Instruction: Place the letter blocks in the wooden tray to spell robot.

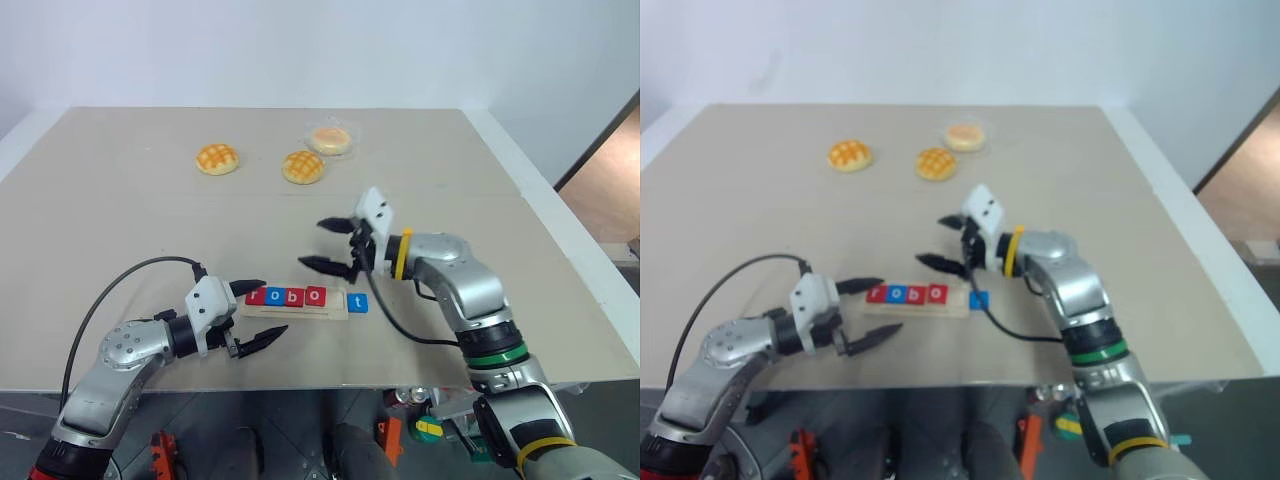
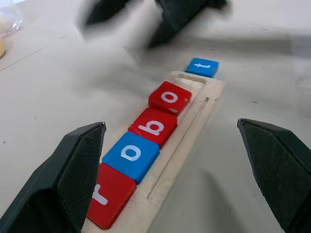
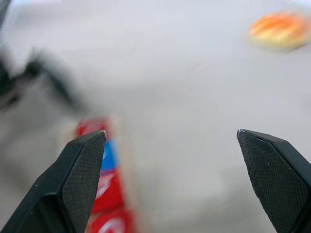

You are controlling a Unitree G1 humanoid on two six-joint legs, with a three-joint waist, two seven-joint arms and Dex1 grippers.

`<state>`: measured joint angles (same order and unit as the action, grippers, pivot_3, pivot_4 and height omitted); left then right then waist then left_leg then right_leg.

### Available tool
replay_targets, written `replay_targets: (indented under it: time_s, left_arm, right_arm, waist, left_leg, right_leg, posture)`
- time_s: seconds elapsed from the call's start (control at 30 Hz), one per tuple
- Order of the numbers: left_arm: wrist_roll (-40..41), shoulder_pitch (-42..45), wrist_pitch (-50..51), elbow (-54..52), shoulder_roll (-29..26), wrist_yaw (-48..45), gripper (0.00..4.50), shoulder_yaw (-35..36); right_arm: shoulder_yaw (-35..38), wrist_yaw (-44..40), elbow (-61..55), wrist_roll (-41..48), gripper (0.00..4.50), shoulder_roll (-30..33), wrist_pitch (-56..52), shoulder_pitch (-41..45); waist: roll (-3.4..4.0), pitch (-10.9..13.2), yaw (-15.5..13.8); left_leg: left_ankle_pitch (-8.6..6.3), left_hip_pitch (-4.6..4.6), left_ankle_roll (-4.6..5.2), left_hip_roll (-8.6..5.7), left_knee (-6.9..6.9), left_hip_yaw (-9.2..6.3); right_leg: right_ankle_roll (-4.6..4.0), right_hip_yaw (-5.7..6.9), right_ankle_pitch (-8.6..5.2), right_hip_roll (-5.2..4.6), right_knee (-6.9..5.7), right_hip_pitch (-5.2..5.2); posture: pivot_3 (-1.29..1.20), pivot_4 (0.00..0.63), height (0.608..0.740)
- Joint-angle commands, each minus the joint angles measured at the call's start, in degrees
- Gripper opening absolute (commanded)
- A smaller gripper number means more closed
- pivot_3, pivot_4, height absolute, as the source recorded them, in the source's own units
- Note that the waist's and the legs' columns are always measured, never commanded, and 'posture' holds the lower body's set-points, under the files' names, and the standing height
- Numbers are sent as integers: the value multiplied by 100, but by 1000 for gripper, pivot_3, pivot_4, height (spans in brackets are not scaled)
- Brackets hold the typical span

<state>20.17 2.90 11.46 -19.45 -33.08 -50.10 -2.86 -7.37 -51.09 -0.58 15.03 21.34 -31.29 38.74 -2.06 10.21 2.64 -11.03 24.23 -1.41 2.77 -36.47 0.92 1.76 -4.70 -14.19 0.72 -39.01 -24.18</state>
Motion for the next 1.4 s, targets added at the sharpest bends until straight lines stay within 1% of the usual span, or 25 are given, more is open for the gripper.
replay_targets:
  time_s: [0.03, 0.13, 0.2, 0.27, 0.3, 0.37, 0.43, 0.47, 0.53, 0.57, 0.6, 0.67, 0.7, 0.77, 0.93, 1.23, 1.4]
  left_arm:
    - [1, 66, -105, -238, -104, -126, 4500, -25]
    - [6, 102, -112, -193, -123, -190, 4500, -46]
    - [-3, 145, -140, -125, -126, -216, 4500, -69]
    - [-26, 189, -169, -62, -119, -234, 4500, -102]
    - [-35, 205, -178, -42, -116, -237, 4500, -116]
    - [-44, 222, -193, -21, -112, -243, 4500, -135]
    - [-52, 229, -210, -6, -114, -255, 4500, -143]
    - [-54, 231, -216, -1, -114, -259, 4500, -143]
    - [-57, 230, -218, -1, -108, -262, 4500, -137]
    - [-44, 225, -204, -10, -98, -253, 4500, -126]
    - [-22, 222, -183, -23, -88, -239, 4500, -113]
    - [0, 223, -152, -36, -79, -217, 4500, -101]
    - [2, 223, -143, -40, -78, -209, 4500, -101]
    - [-18, 222, -148, -41, -99, -212, 4500, -105]
    - [-44, 188, -162, -54, -115, -197, 4500, -108]
    - [-99, 155, -172, -52, -123, -171, 4500, -132]
    - [-118, 157, -181, -36, -120, -176, 4500, -145]
  right_arm:
    - [520, 337, -989, 254, 4468, 308, -367, -832]
    - [540, 475, -1268, 135, 4468, 600, -401, -1366]
    - [505, 752, -1328, 53, 4468, 588, -388, -1492]
    - [436, 1105, -1286, -83, 4468, 400, -240, -1477]
    - [420, 1266, -1261, -118, 3933, 294, -216, -1446]
    - [375, 1501, -1238, -127, 3308, 68, -213, -1370]
    - [302, 1677, -1236, -149, 2572, -132, -225, -1306]
    - [239, 1749, -1255, -166, 2304, -216, -249, -1289]
    - [106, 1870, -1291, -231, 1500, -356, -273, -1288]
    - [22, 1915, -1316, -261, 1251, -415, -284, -1306]
    - [-87, 1952, -1340, -300, 823, -472, -274, -1337]
    - [-290, 2006, -1358, -397, 150, -535, -226, -1399]
    - [-403, 1995, -1343, -471, 43, -517, -164, -1421]
    - [-593, 1928, -1310, -576, 43, -452, -66, -1470]
    - [-787, 1805, -1299, -671, 43, -338, 32, -1623]
    - [-924, 1653, -1488, -701, 43, -240, 73, -1847]
    - [-839, 1719, -1546, -683, 43, -300, 50, -1851]
  waist:
    - [-4, -2, -31]
    - [-2, -1, -56]
    - [1, 0, 4]
    - [1, 0, 58]
    - [1, 0, 72]
    - [1, 0, 77]
    - [1, 0, 76]
    - [1, 0, 76]
    - [1, 0, 75]
    - [0, 0, 75]
    - [1, 0, 75]
    - [0, 0, 75]
    - [1, 0, 71]
    - [1, 0, 59]
    - [0, 0, 43]
    - [0, 0, 43]
    - [0, 0, 42]
  left_leg:
    - [0, 0, 0, 0, 0, 1]
    - [-3, 7, -5, -7, 3, -9]
    - [-3, 7, -5, -8, 2, 4]
    - [-2, -5, -4, 1, 2, 18]
    - [-1, -10, -2, 3, 2, 16]
    - [4, -16, 3, 12, 2, 11]
    - [11, -16, 9, 19, 3, 3]
    - [12, -15, 11, 20, 3, 1]
    - [12, -14, 11, 20, 3, 4]
    - [12, -12, 10, 20, 3, 4]
    - [12, -9, 10, 18, 3, 5]
    - [12, -5, 10, 16, 5, 8]
    - [12, -3, 10, 16, 5, 8]
    - [12, -1, 10, 14, 6, 7]
    - [12, -1, 9, 10, 5, 9]
    - [12, -2, 10, 11, 5, 7]
    - [12, -2, 10, 11, 5, 6]
  right_leg:
    - [0, -1, -1, 0, 0, 0]
    - [6, 8, -16, -9, 2, 2]
    - [6, -3, -13, -9, 2, -4]
    - [-2, -13, 4, 0, 1, -6]
    - [-5, -12, 9, 4, 0, -5]
    - [-14, -12, 17, 19, -2, -4]
    - [-22, -7, 22, 27, -4, -4]
    - [-23, -5, 22, 28, -4, -4]
    - [-22, -7, 22, 27, -4, -4]
    - [-21, -7, 21, 26, -4, -4]
    - [-18, -8, 19, 23, -3, -5]
    - [-14, -10, 15, 20, -2, -8]
    - [-13, -9, 14, 19, -2, -9]
    - [-12, -8, 12, 16, -1, -10]
    - [-12, -8, 12, 11, -1, -11]
    - [-13, -6, 13, 13, -1, -10]
    - [-13, -6, 13, 13, -1, -10]
  posture:
    - [0, 150, 740]
    - [0, 150, 740]
    - [0, 150, 740]
    - [0, 150, 740]
    - [0, 150, 740]
    - [0, 150, 740]
    - [0, 150, 740]
    - [0, 150, 740]
    - [0, 150, 740]
    - [0, 150, 740]
    - [0, 150, 740]
    - [0, 150, 740]
    - [0, 150, 740]
    - [0, 150, 740]
    - [0, 150, 740]
    - [0, 150, 740]
    - [0, 150, 740]
